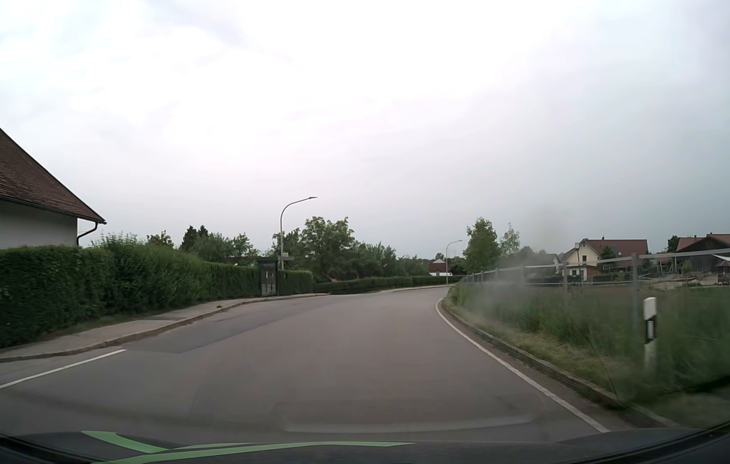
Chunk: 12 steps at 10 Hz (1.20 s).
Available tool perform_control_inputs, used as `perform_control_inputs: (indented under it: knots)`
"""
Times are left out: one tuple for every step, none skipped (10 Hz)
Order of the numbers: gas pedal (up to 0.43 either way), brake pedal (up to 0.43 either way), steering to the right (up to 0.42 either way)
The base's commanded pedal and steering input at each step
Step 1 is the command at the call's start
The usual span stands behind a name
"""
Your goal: Follow the waypoints while adhering to traffic rules and regulations
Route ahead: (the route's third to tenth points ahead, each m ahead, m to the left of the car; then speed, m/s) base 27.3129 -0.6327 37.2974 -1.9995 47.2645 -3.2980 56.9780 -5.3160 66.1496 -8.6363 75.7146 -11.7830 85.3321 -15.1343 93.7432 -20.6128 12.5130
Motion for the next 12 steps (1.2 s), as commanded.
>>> perform_control_inputs:
  knots:
    - [0.110,0.000,0.014]
    - [0.110,0.000,0.016]
    - [0.110,0.000,0.019]
    - [0.098,0.000,0.020]
    - [0.098,0.000,0.021]
    - [0.098,0.000,0.021]
    - [0.087,0.000,0.021]
    - [0.087,0.000,0.021]
    - [0.087,0.000,0.021]
    - [0.087,0.000,0.021]
    - [0.087,0.000,0.020]
    - [0.087,0.000,0.020]
